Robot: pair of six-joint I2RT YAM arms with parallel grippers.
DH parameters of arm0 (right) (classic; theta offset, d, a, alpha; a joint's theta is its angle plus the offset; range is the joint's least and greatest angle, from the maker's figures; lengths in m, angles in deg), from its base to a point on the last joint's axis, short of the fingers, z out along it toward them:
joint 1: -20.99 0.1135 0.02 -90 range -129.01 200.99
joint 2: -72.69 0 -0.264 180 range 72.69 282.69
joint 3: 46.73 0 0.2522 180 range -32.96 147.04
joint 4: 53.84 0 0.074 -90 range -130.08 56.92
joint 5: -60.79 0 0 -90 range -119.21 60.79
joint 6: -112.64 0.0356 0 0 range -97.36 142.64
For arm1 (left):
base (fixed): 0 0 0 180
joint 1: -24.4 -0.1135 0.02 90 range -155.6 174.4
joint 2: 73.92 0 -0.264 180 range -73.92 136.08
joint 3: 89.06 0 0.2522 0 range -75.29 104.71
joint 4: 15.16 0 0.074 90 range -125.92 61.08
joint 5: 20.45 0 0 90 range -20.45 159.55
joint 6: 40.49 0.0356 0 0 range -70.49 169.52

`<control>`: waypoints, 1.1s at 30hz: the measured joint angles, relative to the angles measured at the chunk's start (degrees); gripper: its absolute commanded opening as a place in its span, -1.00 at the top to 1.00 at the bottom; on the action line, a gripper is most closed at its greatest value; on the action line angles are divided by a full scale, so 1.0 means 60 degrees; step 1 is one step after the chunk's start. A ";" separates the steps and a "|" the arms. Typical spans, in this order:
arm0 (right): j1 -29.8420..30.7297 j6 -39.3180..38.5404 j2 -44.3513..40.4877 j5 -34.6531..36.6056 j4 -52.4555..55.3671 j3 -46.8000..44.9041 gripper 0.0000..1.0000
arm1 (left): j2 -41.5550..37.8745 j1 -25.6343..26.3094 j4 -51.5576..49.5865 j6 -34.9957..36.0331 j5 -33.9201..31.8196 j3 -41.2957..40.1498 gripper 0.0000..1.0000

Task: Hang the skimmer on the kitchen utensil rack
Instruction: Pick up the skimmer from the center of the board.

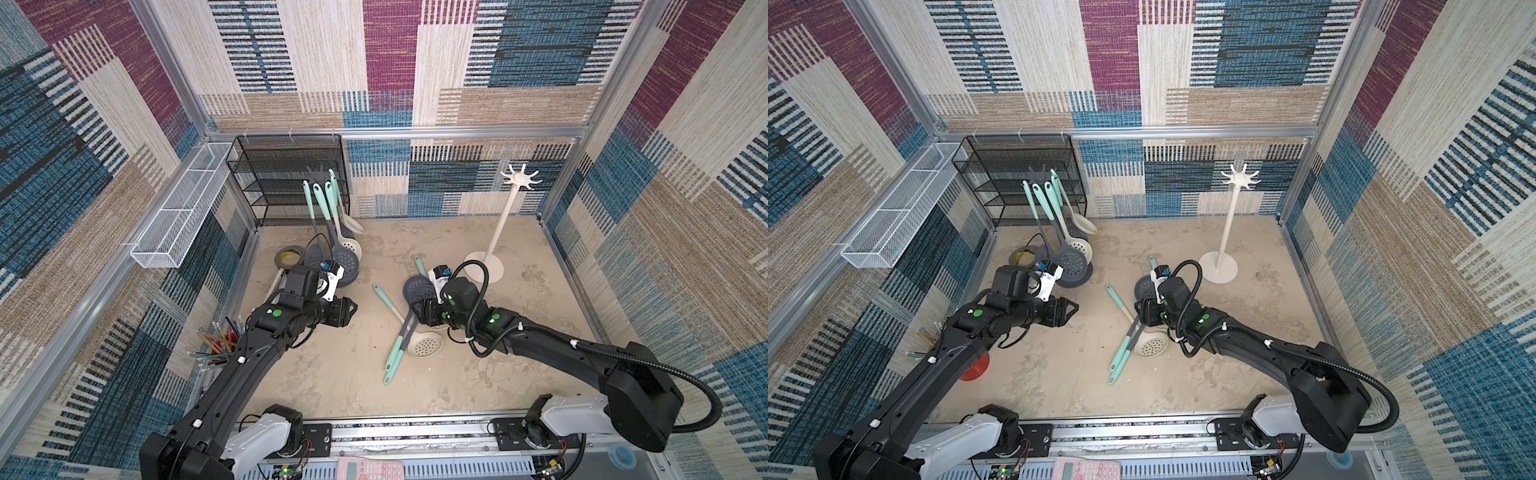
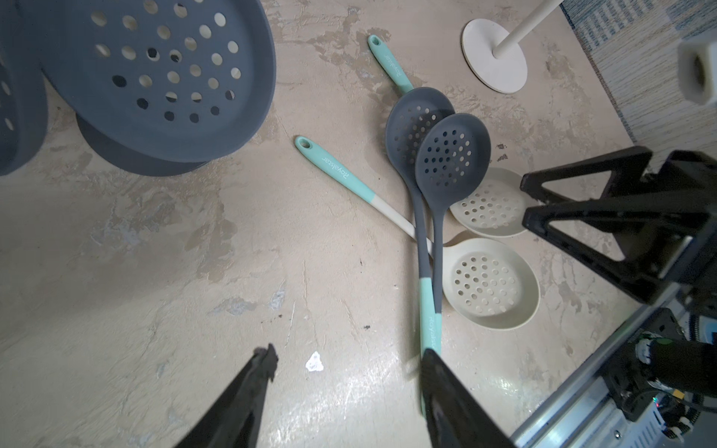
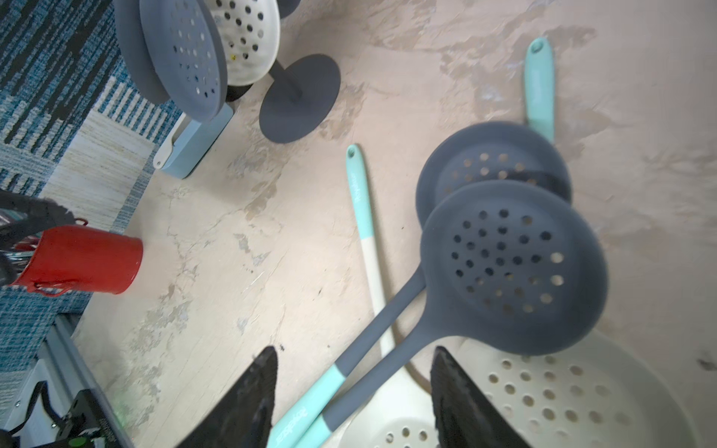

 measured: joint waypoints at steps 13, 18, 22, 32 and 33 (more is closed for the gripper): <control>0.0364 0.1905 0.0164 0.0029 0.0047 -0.0437 0.00 | 0.0277 0.0033 0.0004 -0.0259 0.0222 0.0018 -0.14; 0.0379 0.3005 0.0273 0.0022 0.0087 -0.0455 0.02 | 0.0412 0.0080 0.0069 -0.0353 0.0233 0.0018 -0.13; 0.0379 0.4120 0.0331 0.0011 0.0076 -0.0543 0.02 | 0.0579 0.0135 0.0069 -0.0426 0.0259 0.0018 -0.12; 0.0379 0.6102 0.0208 0.0419 0.0087 -0.0667 0.17 | 0.0408 0.0368 0.0131 -0.0466 0.0299 0.0018 -0.09; 0.0379 0.6207 0.0219 0.0481 0.0087 -0.0667 0.18 | 0.0346 0.0379 0.0135 -0.0466 0.0299 0.0018 -0.08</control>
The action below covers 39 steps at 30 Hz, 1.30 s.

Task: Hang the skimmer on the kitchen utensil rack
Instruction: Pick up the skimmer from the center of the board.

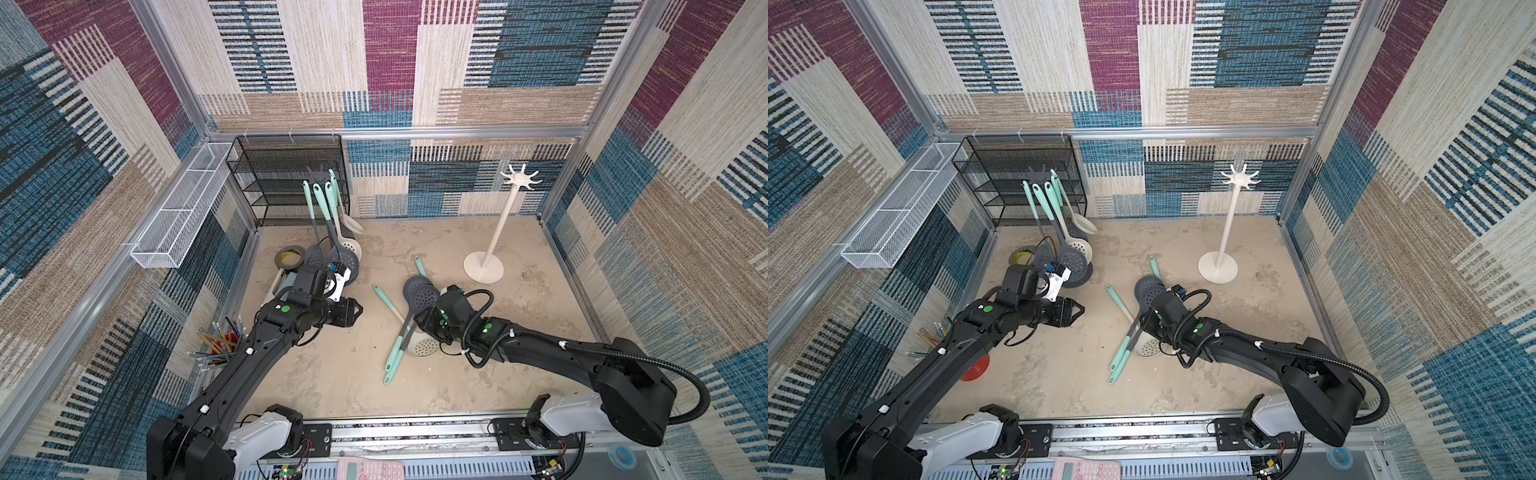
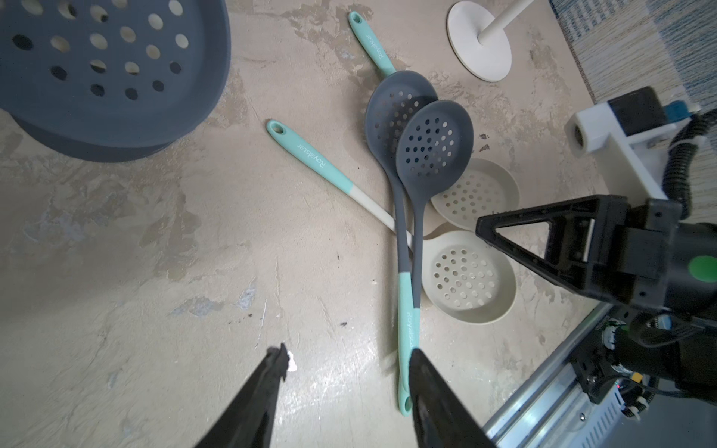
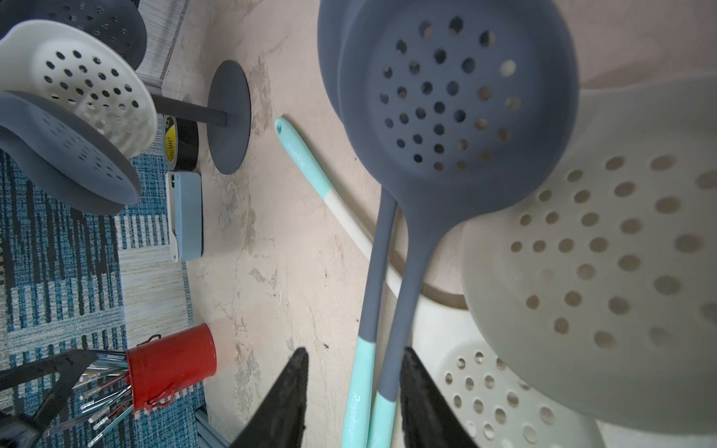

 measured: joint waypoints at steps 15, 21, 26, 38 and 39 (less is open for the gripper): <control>0.0033 0.1009 0.0484 0.0495 0.0189 -0.0051 0.34 | -0.0335 0.0080 0.0062 -0.0025 0.0073 0.0000 -0.08; 0.0062 0.1071 0.1031 0.0557 0.0452 0.0404 0.38 | -0.0455 0.0087 0.0109 -0.0029 0.0066 0.0000 -0.08; 0.0084 0.1071 0.1523 0.0554 0.0474 0.0670 0.39 | -0.0463 0.0106 0.0117 -0.0029 0.0076 -0.0004 -0.08; 0.0113 0.1056 0.3147 0.0481 0.0339 0.1377 0.41 | -0.0517 0.0113 0.0120 -0.0029 0.0175 -0.0007 -0.08; 0.0127 0.1067 0.3228 0.0495 0.0379 0.1443 0.42 | -0.0514 0.0113 0.0120 -0.0029 0.0178 -0.0007 -0.08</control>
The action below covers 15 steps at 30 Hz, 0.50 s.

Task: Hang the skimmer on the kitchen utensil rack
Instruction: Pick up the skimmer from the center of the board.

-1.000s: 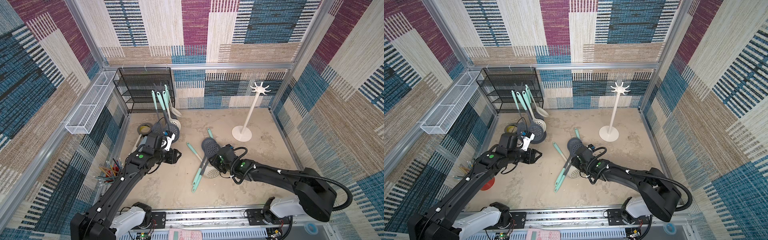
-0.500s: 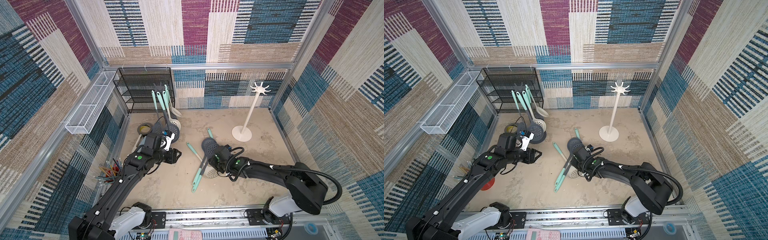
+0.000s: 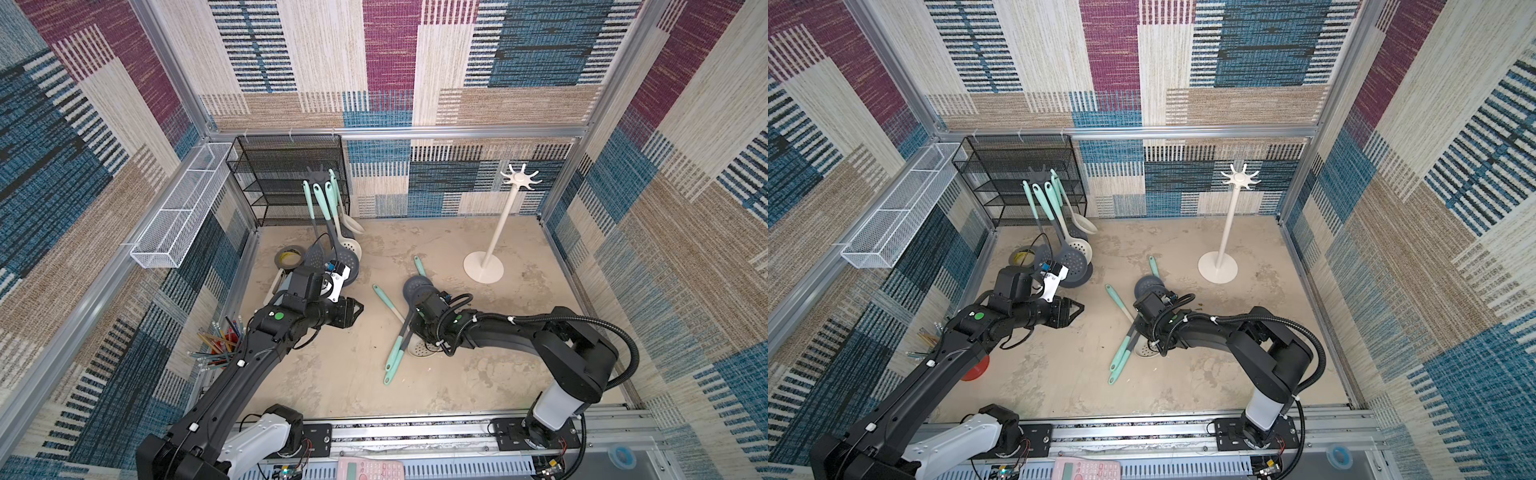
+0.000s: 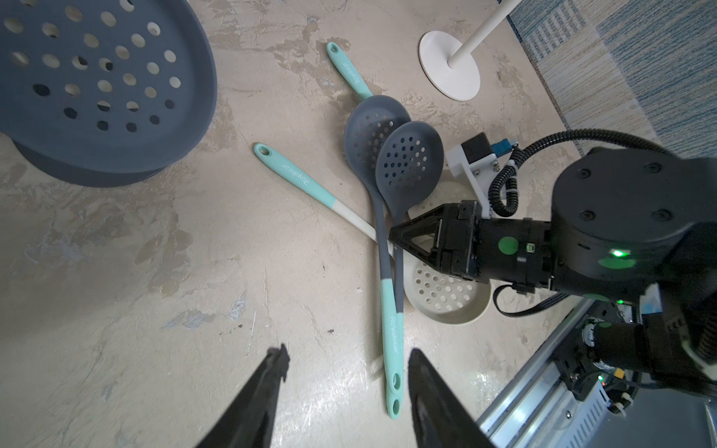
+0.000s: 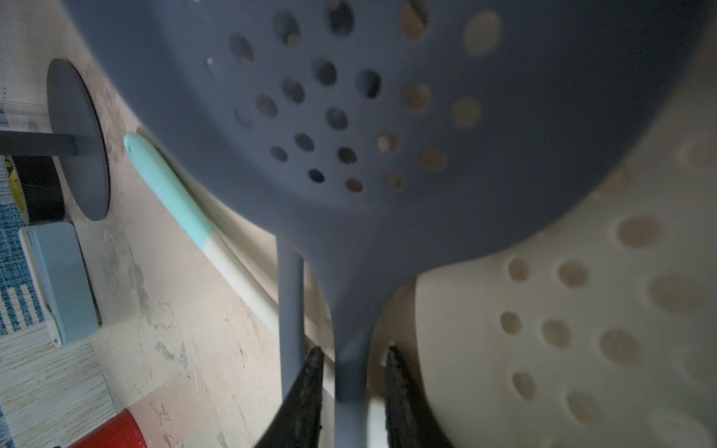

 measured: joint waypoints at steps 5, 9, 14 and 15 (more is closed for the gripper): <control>-0.0004 0.0113 0.0426 0.0142 0.0025 0.0382 0.63 | -0.0007 0.0011 0.0000 0.0004 0.0004 0.0000 -0.08; -0.0007 0.0146 0.0721 0.0160 0.0000 0.0692 0.79 | -0.0055 0.0011 0.0007 0.0004 0.0000 -0.0011 -0.08; -0.0007 0.0146 0.0659 0.0164 0.0452 0.0958 0.84 | -0.0106 0.0011 0.0015 0.0004 -0.0113 -0.0025 -0.08; -0.0011 0.0146 0.0565 0.0182 0.0623 0.1009 0.87 | -0.0106 0.0011 0.0015 0.0004 -0.0200 -0.0025 -0.08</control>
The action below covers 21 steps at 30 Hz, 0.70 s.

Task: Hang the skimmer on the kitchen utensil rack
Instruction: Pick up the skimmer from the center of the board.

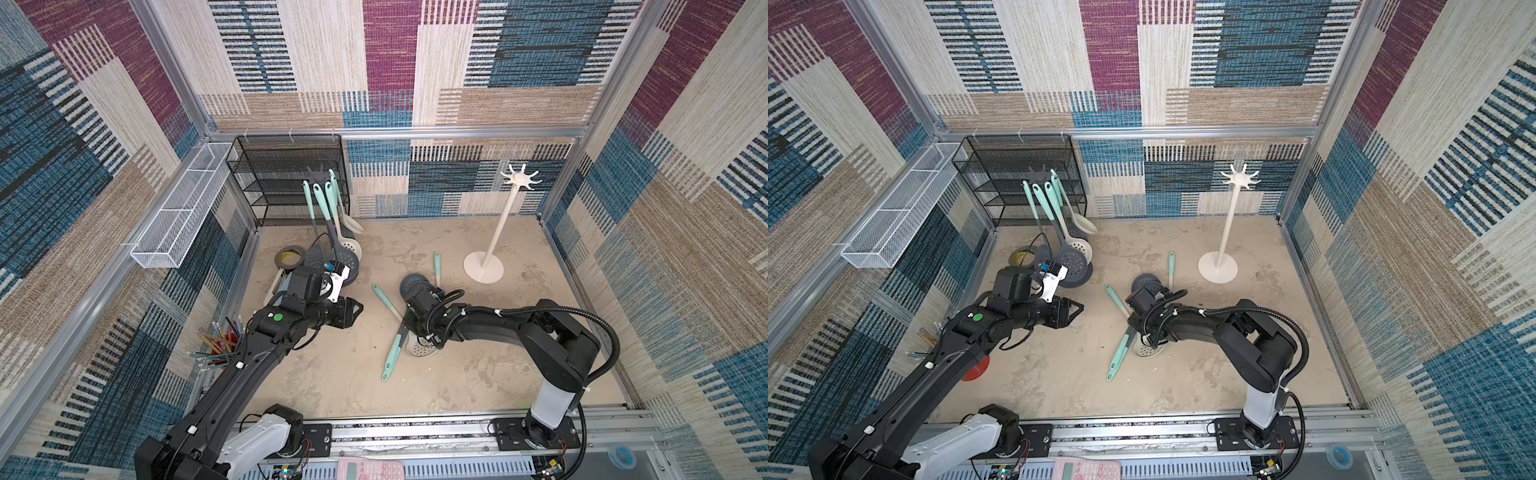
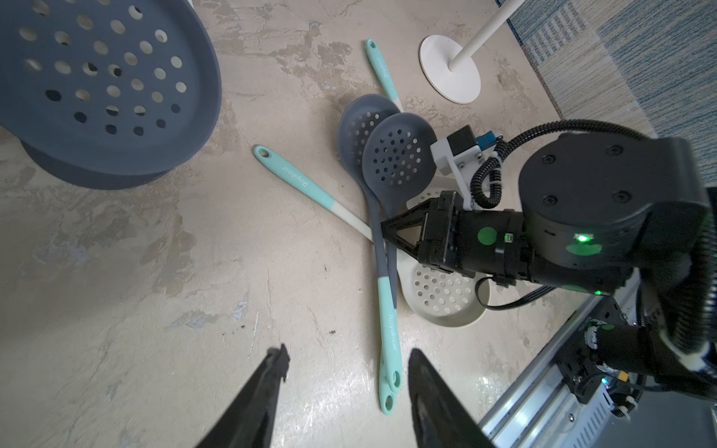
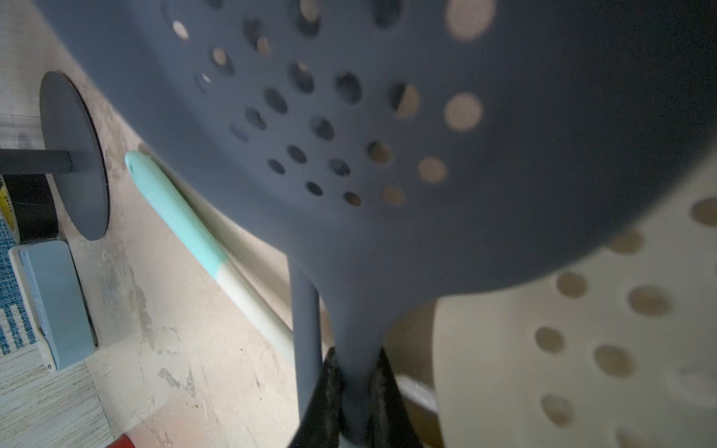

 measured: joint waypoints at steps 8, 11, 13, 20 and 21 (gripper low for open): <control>0.0004 -0.0055 -0.1184 0.0925 0.0962 0.0382 0.88 | 0.0076 0.0000 0.0000 0.0000 -0.0011 0.0000 -0.08; 0.0004 -0.0193 -0.1446 0.1395 0.1242 0.0423 0.87 | 0.0160 0.0000 0.0000 0.0000 -0.0007 0.0000 -0.08; 0.0004 -0.0259 -0.1632 0.1679 0.1439 0.0423 0.86 | 0.0189 0.0022 0.0000 0.0000 -0.0011 0.0000 -0.08; -0.0044 -0.0499 -0.2415 0.2339 0.1661 0.0379 0.84 | 0.0237 0.0106 0.0004 0.0000 -0.0011 0.0000 -0.08; -0.0062 -0.0506 -0.2557 0.2412 0.1657 0.0368 0.83 | 0.0240 0.0127 0.0000 0.0000 -0.0015 0.0000 -0.08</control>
